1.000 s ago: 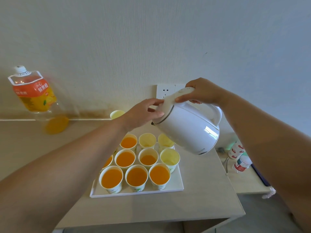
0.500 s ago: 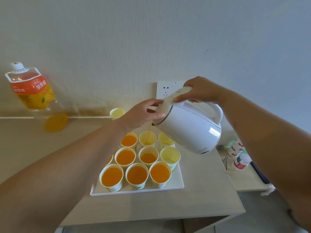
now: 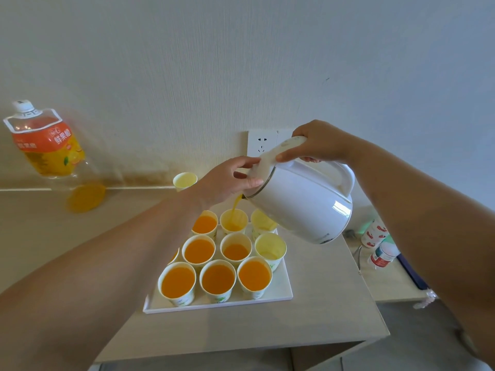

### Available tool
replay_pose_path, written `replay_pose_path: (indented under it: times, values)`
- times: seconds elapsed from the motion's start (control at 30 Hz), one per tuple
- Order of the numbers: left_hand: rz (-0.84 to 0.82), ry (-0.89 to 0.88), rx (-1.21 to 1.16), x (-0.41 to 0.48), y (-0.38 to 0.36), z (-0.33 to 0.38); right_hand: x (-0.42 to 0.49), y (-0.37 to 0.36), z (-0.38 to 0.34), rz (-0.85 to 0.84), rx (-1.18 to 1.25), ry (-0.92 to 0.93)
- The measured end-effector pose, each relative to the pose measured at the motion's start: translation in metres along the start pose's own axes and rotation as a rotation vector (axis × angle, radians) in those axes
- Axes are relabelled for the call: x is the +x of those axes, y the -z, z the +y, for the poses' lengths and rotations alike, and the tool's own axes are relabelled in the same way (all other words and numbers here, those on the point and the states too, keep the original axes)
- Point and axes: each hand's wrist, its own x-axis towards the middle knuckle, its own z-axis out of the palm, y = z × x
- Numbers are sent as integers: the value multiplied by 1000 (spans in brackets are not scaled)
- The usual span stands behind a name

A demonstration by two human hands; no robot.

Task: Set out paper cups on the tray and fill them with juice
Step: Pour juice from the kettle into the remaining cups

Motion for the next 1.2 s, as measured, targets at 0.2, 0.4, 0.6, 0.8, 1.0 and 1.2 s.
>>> replay_pose_path:
  times: [0.2, 0.4, 0.6, 0.8, 1.0, 1.2]
  values:
    - [-3, -9, -3, 2, 2, 2, -1, 3, -2, 3, -8, -11]
    - [-14, -3, -35, 3, 2, 2, -1, 6, -5, -9, -27, -16]
    - [-7, 2, -27, 4, 2, 2, 0, 6, -5, -16, -24, -10]
    - [-1, 7, -20, 4, 1, 2, 3, 6, -2, -27, -26, 2]
    - [6, 13, -17, 5, 0, 3, 6, 7, -1, -35, -36, 11]
    - [17, 12, -5, 5, 0, 2, 7, 9, -2, -40, -61, 12]
